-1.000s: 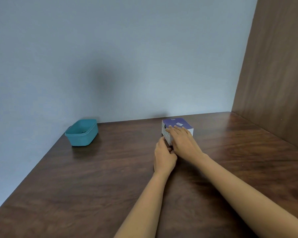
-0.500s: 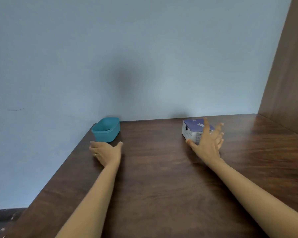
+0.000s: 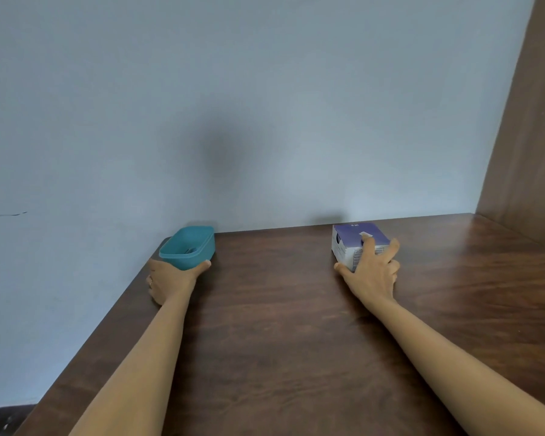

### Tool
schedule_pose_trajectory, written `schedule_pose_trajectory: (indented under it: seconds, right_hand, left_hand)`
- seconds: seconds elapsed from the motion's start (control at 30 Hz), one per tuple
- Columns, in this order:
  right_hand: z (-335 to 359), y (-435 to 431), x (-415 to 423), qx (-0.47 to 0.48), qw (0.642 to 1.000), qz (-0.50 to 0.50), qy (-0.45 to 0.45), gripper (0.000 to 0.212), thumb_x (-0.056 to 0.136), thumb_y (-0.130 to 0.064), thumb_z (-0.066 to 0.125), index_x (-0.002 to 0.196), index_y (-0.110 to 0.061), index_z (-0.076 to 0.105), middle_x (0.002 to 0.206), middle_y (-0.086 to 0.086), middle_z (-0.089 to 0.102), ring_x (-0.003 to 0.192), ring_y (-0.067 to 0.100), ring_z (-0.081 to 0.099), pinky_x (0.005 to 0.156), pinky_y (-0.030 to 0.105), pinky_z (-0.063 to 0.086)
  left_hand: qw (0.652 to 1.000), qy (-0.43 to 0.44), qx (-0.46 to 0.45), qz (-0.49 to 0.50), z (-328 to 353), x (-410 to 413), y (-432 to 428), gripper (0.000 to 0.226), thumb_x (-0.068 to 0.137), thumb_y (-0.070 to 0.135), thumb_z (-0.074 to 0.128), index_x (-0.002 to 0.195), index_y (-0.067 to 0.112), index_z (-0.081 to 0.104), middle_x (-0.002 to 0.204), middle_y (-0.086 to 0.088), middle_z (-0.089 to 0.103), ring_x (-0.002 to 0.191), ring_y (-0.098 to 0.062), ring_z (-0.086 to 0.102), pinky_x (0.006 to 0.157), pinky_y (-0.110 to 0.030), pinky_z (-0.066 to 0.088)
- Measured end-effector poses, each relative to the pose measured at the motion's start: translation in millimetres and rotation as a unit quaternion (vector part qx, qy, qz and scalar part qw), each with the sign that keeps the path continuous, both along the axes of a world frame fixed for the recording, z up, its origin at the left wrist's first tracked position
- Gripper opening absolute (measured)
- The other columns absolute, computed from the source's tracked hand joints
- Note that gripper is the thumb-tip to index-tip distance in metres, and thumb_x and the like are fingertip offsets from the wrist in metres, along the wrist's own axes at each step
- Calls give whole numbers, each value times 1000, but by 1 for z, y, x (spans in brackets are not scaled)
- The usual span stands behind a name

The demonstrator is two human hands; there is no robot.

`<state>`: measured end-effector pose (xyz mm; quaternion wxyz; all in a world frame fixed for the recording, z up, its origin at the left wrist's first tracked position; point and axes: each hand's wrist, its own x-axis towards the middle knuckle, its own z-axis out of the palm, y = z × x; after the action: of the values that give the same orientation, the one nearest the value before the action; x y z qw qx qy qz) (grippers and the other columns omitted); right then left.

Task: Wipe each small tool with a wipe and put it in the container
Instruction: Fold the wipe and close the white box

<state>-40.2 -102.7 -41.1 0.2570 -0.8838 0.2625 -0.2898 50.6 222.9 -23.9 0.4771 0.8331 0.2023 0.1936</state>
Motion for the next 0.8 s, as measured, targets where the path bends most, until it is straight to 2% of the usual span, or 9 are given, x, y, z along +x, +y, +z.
schedule_pose_trajectory:
  seconds: [0.1,0.33,0.53,0.7,0.8]
  right_hand:
    - [0,1,4,-2,1000,-3,0,84,73,-43,77,140,-28,29,149,21,6,111,48,40,96,52,42]
    - [2,0,12,-10,1000,12,3,86,72,-44,78,140,-26,29,147,22,8,107,45,42,95,51,44]
    - [2,-6,16,-3,999,47,3,87,71,-41,80,140,-27,29,148,20,6,109,47,41,95,52,43]
    - [1,-6,18,1,999,46,13,89,73,-38,80,143,-27,26,152,21,-2,112,49,40,100,51,39]
    - [0,-6,19,-13,999,42,22,96,73,-43,78,148,-29,19,154,24,-10,123,51,33,106,52,33]
  left_hand:
    - [1000,2,12,12,-3,4,-5,96,58,48,87,128,4,39,135,-18,51,124,-38,48,105,-49,36]
    - [998,9,25,53,-2,-9,-42,97,59,45,87,128,-1,37,134,-22,51,125,-38,47,106,-45,32]
    - [997,1,68,30,-3,-24,-73,98,60,50,85,128,-1,36,133,-21,51,124,-37,48,105,-45,34]
    - [997,11,79,17,-2,-28,-81,101,60,54,84,130,0,34,135,-20,49,125,-37,47,105,-45,35]
    - [997,15,77,6,1,-30,-79,115,56,62,82,136,-1,29,140,-21,44,129,-37,43,107,-46,34]
